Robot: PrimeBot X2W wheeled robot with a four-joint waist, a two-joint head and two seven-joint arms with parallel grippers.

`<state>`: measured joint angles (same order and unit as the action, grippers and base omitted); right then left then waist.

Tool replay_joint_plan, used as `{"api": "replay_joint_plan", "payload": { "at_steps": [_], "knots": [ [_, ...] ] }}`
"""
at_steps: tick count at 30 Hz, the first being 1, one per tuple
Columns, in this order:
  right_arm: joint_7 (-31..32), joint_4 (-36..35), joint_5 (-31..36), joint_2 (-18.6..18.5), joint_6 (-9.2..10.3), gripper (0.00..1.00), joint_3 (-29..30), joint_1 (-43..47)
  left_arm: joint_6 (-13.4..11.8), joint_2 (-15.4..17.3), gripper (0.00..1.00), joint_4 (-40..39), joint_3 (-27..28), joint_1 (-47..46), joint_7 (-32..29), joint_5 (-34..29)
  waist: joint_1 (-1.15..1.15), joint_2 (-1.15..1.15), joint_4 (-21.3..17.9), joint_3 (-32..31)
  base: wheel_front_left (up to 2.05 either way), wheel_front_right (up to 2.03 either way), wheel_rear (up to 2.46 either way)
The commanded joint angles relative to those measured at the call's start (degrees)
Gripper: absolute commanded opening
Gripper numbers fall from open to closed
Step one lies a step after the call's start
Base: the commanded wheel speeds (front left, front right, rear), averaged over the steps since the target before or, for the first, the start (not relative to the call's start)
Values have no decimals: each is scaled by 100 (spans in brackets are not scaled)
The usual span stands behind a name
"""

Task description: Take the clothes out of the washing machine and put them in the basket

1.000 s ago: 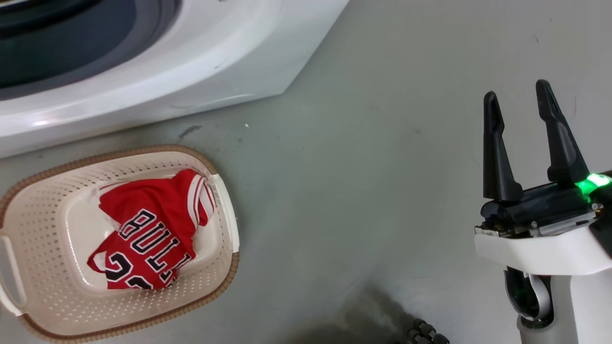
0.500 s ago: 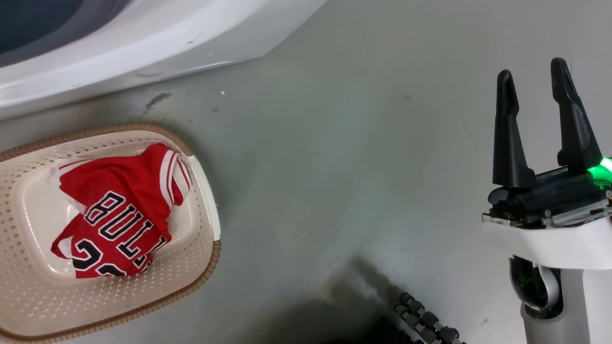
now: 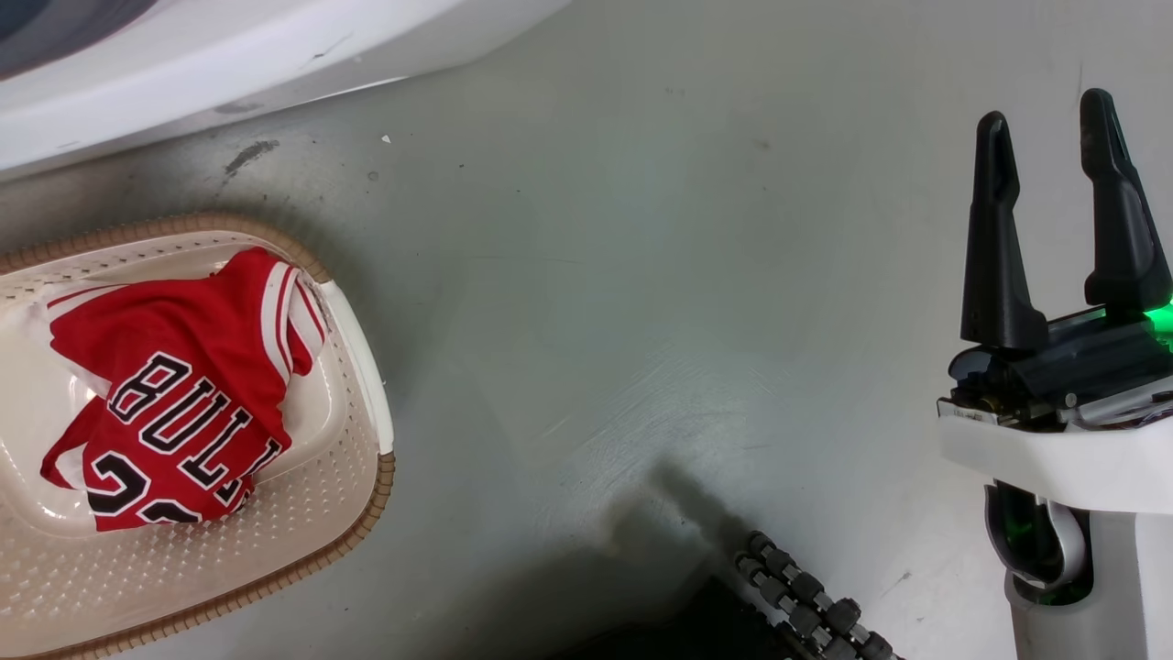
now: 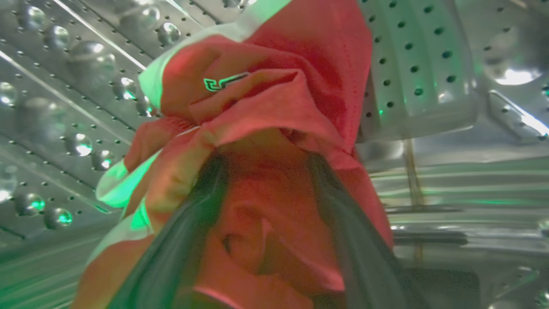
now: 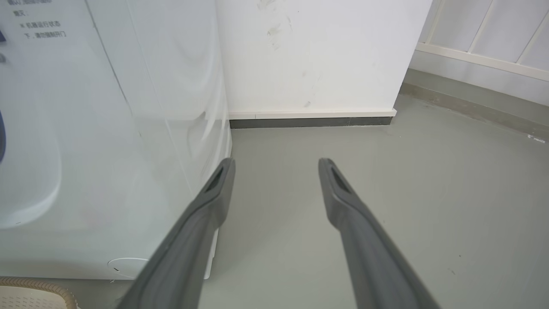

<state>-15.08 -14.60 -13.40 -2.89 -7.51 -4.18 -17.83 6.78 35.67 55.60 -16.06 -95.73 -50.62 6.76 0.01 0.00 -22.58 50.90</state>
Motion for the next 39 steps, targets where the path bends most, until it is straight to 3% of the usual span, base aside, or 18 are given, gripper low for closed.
{"api": "replay_joint_plan", "payload": {
  "at_steps": [1, 7, 8, 9, 22, 39],
  "knots": [
    [-13, -25, -33, 3, 4, 100, 16, -84, -39, 12, 100, -29, 19, 88, -13, 29, -1, 0, -3, 13, 0, 0, 0],
    [-13, -16, -29, 3, 4, 100, 17, -119, -70, 54, 100, -193, -6, 232, -173, 95, -1, 0, -3, 62, 0, 0, 0],
    [-13, -15, -22, 3, 4, 100, 23, -122, -60, 81, 34, -225, -51, 262, -166, 65, -1, 0, -2, 60, 0, 0, 0],
    [-13, -11, -14, 2, 4, 100, 31, -122, -57, 99, 0, -266, -55, 270, -105, 70, -1, 0, 0, 56, 0, 0, 0],
    [-13, 73, 168, 2, 4, 100, 0, -44, -28, 77, 0, -315, -84, 572, 1425, 266, -1, 0, 162, -402, 0, 0, 0],
    [-13, 223, 478, 2, 4, 100, -64, 340, -133, -451, 0, 347, 171, 2036, 4537, 838, -1, 0, 443, -1509, 0, 0, 0]
  ]
}}
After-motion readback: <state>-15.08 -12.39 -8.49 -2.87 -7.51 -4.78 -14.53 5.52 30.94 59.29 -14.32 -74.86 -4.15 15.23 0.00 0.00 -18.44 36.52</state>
